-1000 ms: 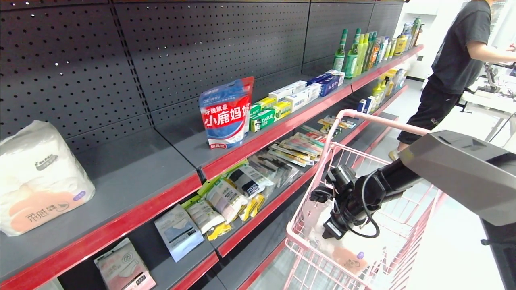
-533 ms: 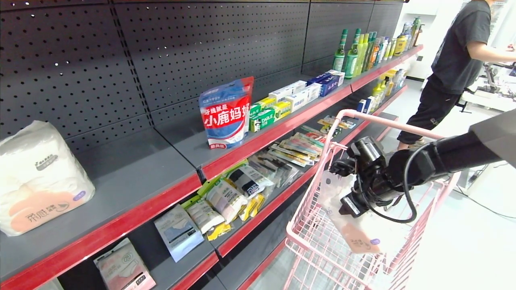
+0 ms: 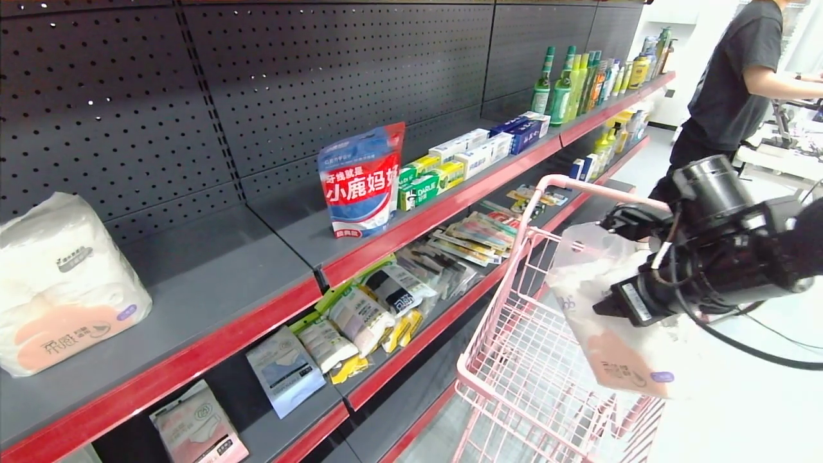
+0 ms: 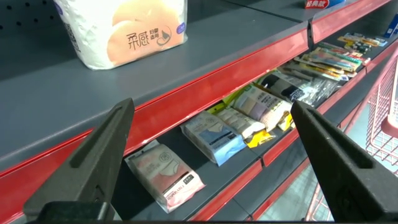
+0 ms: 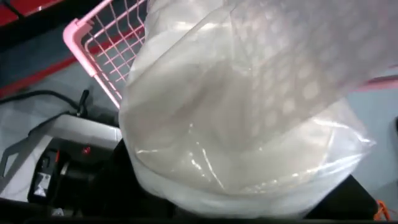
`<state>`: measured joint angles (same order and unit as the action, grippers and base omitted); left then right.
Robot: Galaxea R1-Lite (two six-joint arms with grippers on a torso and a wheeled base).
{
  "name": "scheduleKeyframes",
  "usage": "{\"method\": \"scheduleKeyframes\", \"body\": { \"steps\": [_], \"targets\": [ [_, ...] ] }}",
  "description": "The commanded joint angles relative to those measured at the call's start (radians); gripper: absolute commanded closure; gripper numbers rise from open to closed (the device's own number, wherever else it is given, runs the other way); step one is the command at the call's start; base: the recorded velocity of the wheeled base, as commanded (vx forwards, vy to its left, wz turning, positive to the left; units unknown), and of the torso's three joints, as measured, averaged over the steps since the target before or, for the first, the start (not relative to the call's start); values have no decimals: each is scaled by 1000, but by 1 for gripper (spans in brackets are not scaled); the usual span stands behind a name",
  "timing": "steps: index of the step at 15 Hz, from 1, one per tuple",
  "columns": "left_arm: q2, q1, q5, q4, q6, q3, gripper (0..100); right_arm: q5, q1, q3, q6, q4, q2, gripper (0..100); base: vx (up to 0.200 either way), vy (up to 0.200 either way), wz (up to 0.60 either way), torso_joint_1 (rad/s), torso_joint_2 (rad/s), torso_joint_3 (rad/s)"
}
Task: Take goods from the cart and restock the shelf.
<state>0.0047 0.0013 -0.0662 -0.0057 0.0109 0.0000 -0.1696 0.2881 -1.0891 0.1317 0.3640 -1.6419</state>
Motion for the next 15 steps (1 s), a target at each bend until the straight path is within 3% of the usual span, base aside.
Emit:
{"method": "scheduleKeyframes", "body": {
  "steps": [1,6,7,10,15],
  "targets": [
    [1,0,0,0,0,0,0,-16,0,58,-15,7,244,100,0,0,0,0,0,0],
    [0,0,0,0,0,0,0,-153,-18,233,28,30,669,100,0,0,0,0,0,0],
    [0,0,0,0,0,0,0,-166,-75,242,49,55,722,100,0,0,0,0,0,0],
    [0,0,0,0,0,0,0,-136,-198,250,66,92,821,100,0,0,0,0,0,0],
    [0,0,0,0,0,0,0,-136,-204,322,97,113,915,100,0,0,0,0,0,0]
  ]
}}
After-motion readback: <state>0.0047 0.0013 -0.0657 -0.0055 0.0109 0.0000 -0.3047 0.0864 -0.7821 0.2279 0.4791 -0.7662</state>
